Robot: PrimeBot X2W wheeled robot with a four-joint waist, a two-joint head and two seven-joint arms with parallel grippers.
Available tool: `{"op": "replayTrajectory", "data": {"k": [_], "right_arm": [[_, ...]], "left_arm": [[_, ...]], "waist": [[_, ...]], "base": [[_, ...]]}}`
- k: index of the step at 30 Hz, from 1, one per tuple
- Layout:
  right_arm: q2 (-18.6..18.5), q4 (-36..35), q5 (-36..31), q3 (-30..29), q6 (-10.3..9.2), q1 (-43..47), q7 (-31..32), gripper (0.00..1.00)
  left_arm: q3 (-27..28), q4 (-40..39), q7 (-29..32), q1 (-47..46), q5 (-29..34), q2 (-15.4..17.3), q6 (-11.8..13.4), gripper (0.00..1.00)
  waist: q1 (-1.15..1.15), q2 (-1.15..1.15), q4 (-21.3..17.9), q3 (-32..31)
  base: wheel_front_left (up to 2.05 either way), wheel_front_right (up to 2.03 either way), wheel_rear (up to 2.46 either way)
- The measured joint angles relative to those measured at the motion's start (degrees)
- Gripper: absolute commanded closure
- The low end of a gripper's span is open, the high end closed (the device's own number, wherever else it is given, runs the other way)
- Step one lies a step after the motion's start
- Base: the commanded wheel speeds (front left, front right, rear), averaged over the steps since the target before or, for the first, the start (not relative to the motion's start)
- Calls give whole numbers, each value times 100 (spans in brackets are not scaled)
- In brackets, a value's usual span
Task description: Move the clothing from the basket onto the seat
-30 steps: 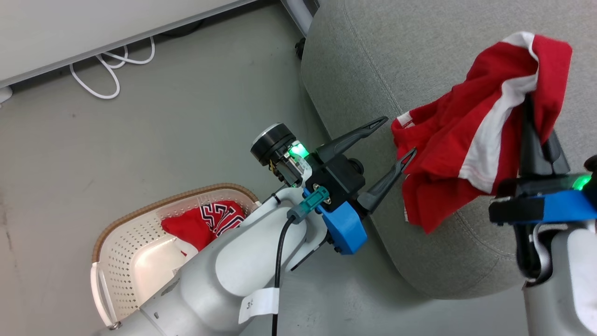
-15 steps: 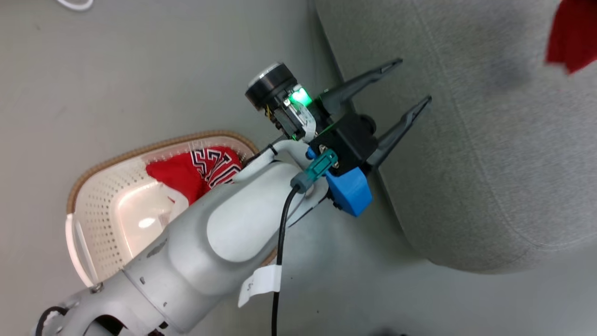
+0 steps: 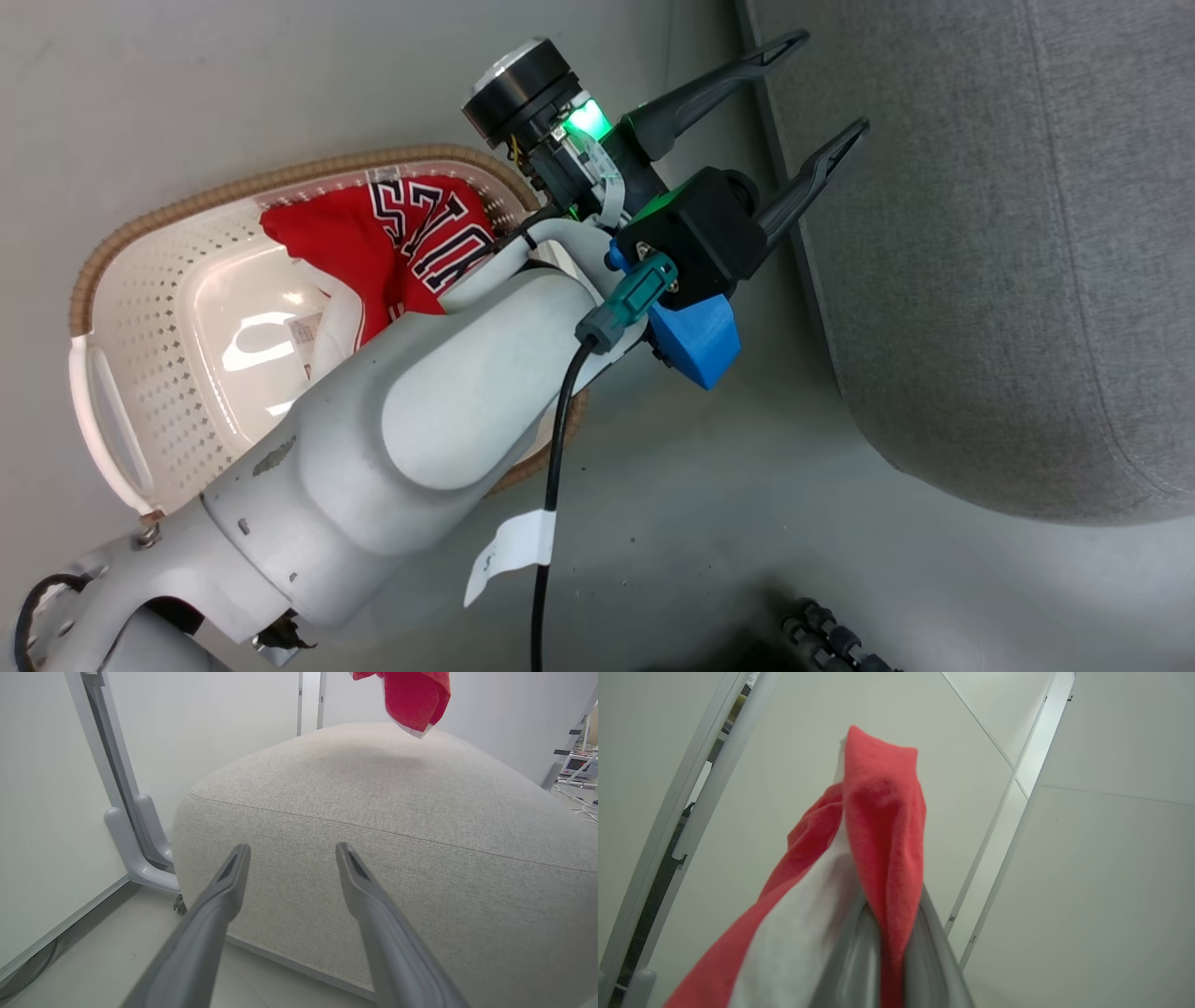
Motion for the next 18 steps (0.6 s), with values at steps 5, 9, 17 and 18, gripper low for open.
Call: {"op": "replayTrajectory", "data": {"k": [5,9,17,18], "right_arm": [[33,623,-138,-221,0,80,0,100],[209,1094,-257,-192,0,210,2,100],[653,1801,-400,-116,0,455,0,100],[699,1871,-421,-93,0,488,0,100]], "left_arm": [[-29,-127,89,-39,18,111,10,0],[-56,-222,152,-41,24,158,48,0],[-98,-333,236,-70,12,229,56,0],[-101,-343,240,-72,4,236,57,0]], "waist": [[0,0,4,230],[0,0,-12,339],[-1,0,-15,414],[-1,0,-10,422]], "base": [[0,0,0],[0,0,0],[0,0,0],[0,0,0]]}}
